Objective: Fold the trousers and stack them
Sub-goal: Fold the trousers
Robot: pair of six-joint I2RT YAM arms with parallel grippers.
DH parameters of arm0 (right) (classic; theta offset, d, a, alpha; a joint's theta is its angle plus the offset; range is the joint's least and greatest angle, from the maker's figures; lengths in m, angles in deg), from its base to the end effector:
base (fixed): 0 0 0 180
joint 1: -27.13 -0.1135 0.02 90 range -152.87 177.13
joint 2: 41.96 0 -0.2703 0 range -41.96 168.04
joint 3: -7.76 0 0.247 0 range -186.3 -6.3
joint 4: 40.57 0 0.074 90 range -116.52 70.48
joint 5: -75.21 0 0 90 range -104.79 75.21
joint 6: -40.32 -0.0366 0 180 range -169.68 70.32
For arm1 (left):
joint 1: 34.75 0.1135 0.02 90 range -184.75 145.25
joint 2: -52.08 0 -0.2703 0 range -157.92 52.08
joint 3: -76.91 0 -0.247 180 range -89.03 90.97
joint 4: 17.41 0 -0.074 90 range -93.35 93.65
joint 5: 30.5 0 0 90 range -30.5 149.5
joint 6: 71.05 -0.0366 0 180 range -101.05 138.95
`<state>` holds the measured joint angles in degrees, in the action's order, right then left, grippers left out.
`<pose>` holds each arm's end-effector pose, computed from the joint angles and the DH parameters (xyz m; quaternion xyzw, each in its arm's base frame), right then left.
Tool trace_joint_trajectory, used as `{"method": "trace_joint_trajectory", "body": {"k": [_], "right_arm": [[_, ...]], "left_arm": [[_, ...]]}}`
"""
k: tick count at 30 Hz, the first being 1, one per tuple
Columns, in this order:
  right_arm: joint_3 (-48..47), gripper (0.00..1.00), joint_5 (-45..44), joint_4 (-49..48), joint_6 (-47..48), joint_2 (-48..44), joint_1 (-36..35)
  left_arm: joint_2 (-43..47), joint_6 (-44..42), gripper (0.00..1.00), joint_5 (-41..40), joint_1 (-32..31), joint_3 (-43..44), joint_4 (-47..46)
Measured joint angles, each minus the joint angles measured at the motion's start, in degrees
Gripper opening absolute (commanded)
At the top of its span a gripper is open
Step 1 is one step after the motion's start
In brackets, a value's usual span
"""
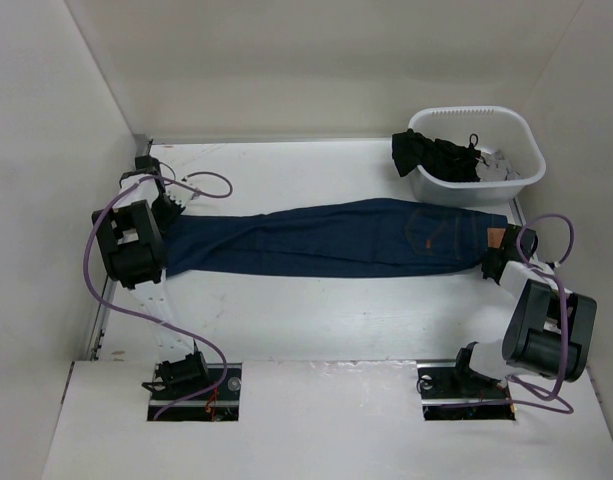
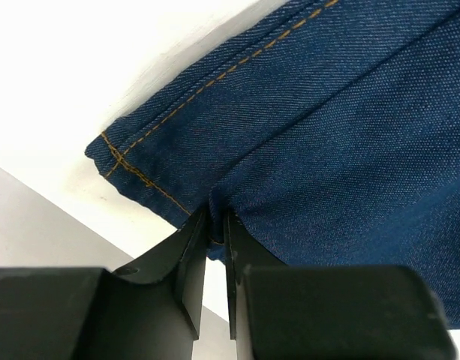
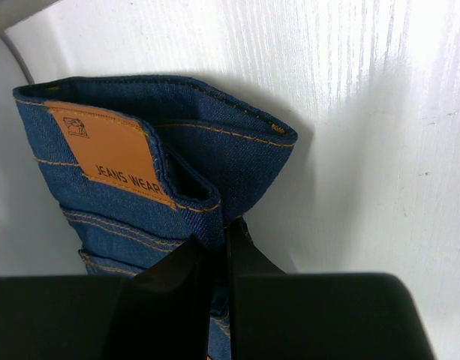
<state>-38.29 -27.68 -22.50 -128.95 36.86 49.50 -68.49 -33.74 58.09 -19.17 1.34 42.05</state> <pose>0.2230 -0.1006 0.1599 0.7495 0.5623 0.0657 0.3432 0.4065 0.1143 0.1705 0.3142 0.9410 0.0804 0.0969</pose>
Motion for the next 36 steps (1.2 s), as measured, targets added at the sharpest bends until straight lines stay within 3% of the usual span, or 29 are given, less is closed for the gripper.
{"method": "trace_joint_trajectory", "body": {"k": [17, 20, 22, 24, 28, 31, 36], "right_arm": [[-2.7, 0.04, 0.6, 2.0, 3.2, 1.3, -0.4], [-3.3, 0.07, 0.9, 2.2, 3.9, 1.8, -0.5], [-3.4, 0.10, 0.9, 2.5, 4.1, 1.9, -0.7], [-3.4, 0.11, 0.8, 2.6, 4.4, 1.9, -0.7], [-3.4, 0.14, 0.8, 2.5, 4.7, 1.9, -0.7], [-3.4, 0.14, 0.9, 2.5, 4.9, 1.9, -0.7], [-3.4, 0.14, 1.2, 2.4, 5.0, 1.9, -0.6]], "left_arm": [[5.0, -3.5, 0.02, -4.8, -1.6, 3.2, -7.7], [2.1, -5.1, 0.15, -5.9, -1.6, 5.6, -8.2], [-0.5, -5.9, 0.38, -7.0, -1.7, 6.7, -8.4], [-3.4, -6.4, 0.54, -9.0, -1.7, 7.7, -9.6], [-4.3, -6.6, 0.58, -11.2, -1.6, 8.0, -12.4], [0.6, -8.6, 0.57, -10.0, -1.4, 5.6, -15.3], [23.5, -17.2, 0.49, -5.1, -2.0, -11.7, -13.6]]}}
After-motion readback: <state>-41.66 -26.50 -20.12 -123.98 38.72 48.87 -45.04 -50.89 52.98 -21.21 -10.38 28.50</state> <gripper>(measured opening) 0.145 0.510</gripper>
